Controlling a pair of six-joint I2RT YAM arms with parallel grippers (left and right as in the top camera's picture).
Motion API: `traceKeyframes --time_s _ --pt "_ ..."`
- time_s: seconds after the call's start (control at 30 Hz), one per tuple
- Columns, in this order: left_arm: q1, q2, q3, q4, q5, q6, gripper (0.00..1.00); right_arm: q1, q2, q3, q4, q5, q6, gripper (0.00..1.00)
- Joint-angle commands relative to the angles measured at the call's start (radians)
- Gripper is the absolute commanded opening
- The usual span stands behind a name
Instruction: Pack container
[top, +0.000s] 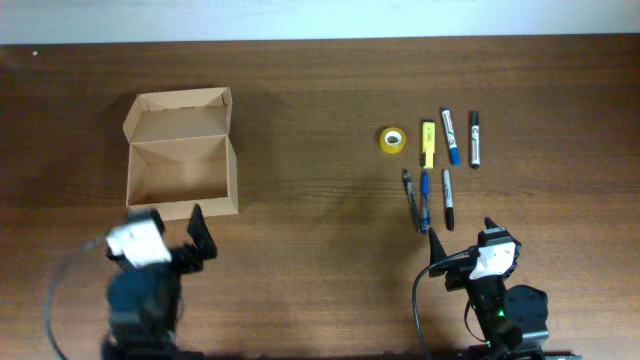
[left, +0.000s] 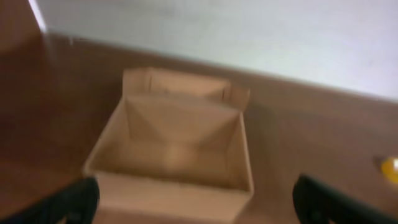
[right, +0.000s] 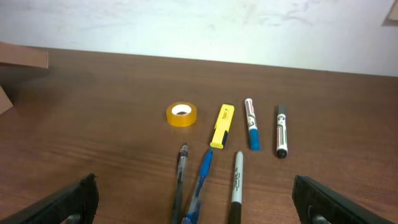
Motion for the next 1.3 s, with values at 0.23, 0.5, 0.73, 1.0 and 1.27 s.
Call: traceKeyframes --time_s 0.23,0.5,0.73,1.0,1.27 --pt "-0.004 0.861 0.941 -0.537 0.206 0.027 1.0 -0.009 -0.009 -0.006 -0.002 0.008 0.005 0.99" --pt "-0.004 1.259 1.191 -0.581 0.653 0.026 1.0 -0.009 -0.009 -0.006 -0.002 0.008 0.005 0.99" --pt "-0.029 1.402 1.191 -0.531 0.533 -0.046 0.77 -0.009 -0.009 -0.006 -0.002 0.008 0.005 0.99" --pt "-0.101 1.468 1.191 -0.608 0.221 -0.061 0.64 -0.009 -0.009 -0.006 -0.002 0.008 0.005 0.99" --pt "-0.132 1.508 1.191 -0.649 0.084 -0.119 0.65 -0.009 -0.009 -0.006 -0.002 0.008 0.005 0.99"
